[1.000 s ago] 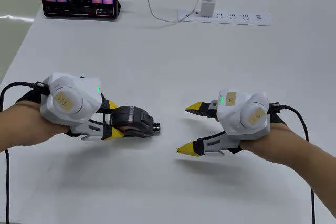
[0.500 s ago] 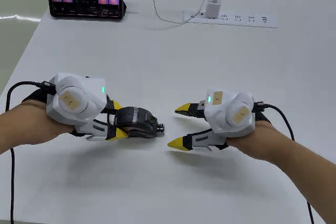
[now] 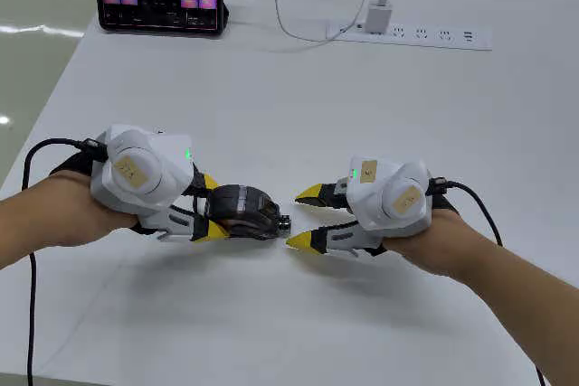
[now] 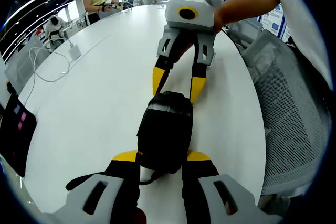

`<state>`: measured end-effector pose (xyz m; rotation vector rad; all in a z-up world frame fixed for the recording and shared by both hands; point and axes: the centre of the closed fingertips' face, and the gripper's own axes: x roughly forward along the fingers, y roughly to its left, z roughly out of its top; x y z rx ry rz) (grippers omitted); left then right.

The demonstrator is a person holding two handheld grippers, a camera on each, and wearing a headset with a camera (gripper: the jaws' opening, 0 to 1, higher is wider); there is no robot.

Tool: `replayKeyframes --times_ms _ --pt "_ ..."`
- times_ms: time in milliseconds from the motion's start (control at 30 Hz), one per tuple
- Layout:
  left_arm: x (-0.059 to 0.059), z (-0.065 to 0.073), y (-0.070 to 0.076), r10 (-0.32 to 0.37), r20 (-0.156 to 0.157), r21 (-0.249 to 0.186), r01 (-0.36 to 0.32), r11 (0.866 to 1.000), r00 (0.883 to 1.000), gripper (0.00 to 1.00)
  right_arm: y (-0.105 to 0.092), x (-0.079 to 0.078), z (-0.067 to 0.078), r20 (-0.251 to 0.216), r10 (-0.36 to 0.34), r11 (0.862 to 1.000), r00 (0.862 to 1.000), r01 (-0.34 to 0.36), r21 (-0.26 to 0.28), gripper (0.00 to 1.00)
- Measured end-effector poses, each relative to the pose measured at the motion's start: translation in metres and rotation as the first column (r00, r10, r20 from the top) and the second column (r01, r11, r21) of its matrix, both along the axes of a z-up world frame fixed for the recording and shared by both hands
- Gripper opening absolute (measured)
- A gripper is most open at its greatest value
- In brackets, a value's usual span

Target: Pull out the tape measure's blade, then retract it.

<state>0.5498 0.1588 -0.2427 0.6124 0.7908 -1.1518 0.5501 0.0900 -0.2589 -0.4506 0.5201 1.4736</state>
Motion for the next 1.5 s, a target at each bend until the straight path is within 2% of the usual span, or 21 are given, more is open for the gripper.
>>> replayKeyframes --times_ms 567,900,1200,1500 --pt "-0.002 0.001 -0.001 0.004 0.001 -0.007 -0.004 1.000 1.000 0.26 0.008 -0.004 -0.006 0.010 0.049 0.999 0.999 -0.049 -0.002 0.15" --pt "-0.002 0.001 -0.001 0.004 0.003 -0.008 -0.004 1.000 1.000 0.26 0.012 -0.005 -0.008 0.012 0.064 0.998 0.998 -0.064 0.002 0.12" --pt "-0.001 0.001 -0.001 0.005 0.005 -0.010 -0.005 1.000 1.000 0.26 0.012 -0.005 -0.008 0.015 0.058 0.998 0.998 -0.058 0.002 0.12" --pt "-0.001 0.001 -0.001 -0.001 0.006 -0.011 0.001 1.000 1.000 0.25 0.012 -0.005 -0.009 -0.003 0.010 1.000 1.000 -0.010 -0.017 0.10"
